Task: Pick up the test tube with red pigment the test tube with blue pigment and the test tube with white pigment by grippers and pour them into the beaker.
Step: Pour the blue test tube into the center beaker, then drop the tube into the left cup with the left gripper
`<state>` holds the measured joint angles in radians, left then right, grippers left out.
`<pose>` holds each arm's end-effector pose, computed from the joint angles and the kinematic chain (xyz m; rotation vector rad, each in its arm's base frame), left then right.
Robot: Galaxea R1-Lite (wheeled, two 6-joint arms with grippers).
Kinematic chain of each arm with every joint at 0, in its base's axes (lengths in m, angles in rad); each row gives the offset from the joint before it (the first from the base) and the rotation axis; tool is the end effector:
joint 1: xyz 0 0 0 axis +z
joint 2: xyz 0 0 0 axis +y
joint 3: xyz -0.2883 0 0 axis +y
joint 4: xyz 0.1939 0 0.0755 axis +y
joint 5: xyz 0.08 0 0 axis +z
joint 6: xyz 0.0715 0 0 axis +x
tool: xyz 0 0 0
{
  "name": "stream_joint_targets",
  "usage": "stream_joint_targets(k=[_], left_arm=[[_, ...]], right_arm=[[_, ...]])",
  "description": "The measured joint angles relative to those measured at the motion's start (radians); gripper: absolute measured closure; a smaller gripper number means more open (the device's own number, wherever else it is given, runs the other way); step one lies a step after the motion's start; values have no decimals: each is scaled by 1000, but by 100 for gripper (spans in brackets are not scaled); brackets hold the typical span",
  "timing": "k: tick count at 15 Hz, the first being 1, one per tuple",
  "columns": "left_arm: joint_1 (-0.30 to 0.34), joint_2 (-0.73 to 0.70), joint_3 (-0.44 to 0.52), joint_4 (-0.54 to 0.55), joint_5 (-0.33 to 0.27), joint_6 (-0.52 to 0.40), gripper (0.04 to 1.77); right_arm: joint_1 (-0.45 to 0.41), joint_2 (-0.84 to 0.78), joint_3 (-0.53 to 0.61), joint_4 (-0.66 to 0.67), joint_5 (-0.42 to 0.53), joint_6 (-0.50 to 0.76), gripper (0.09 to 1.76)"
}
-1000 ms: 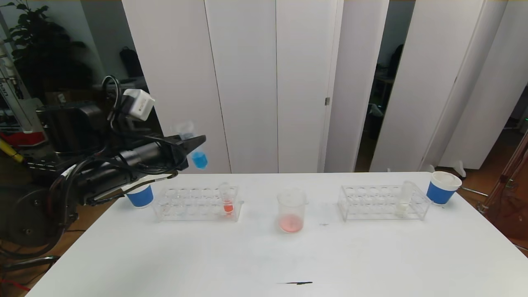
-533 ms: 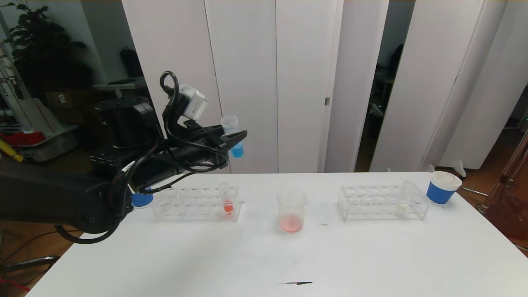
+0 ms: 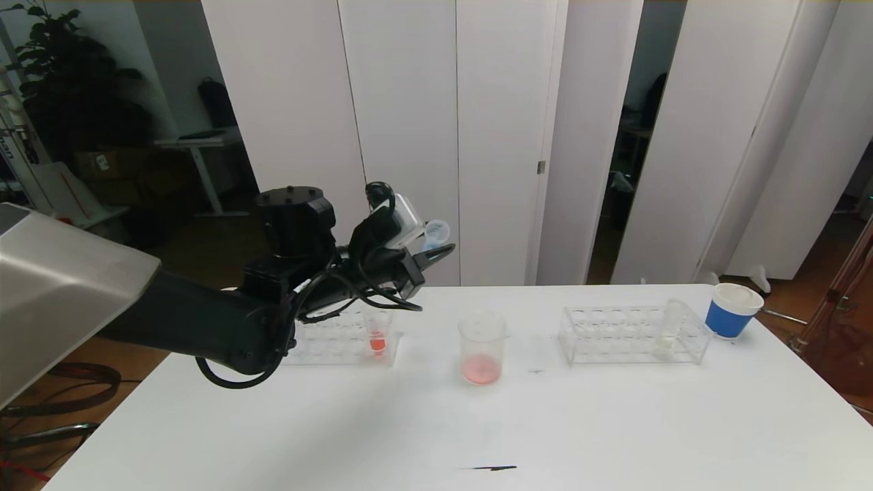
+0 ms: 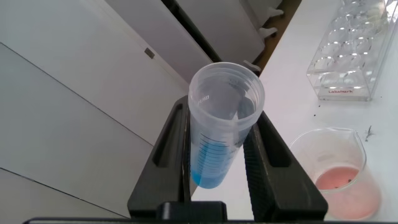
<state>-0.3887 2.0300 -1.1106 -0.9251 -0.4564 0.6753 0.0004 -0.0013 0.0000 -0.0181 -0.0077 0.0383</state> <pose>0.4041 -0.1995 0.1508 0.6342 -0.2907 -0.8100 0.0570 -0.0005 0.0783 0.0384 -0.0195 -0.0069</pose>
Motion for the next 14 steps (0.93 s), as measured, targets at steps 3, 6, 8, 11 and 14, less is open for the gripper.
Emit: stream_joint_targets(k=[3,6,8,11,14], left_arm=[[-10,45,-67,51,-4,180,123],[-17,83,-90,84,-32,349,123],[-23,114,-93,70,-36,407,123],[-50,153,-109,62,-27,433,123],[-68,201,-174,12,-23,470,123]], right_arm=[[0,0,0,0,0,0,10],[0,0,0,0,0,0,10],[0,0,0,0,0,0,10],[0,0,0,0,0,0,10],[0,0,0,0,0,0,10]])
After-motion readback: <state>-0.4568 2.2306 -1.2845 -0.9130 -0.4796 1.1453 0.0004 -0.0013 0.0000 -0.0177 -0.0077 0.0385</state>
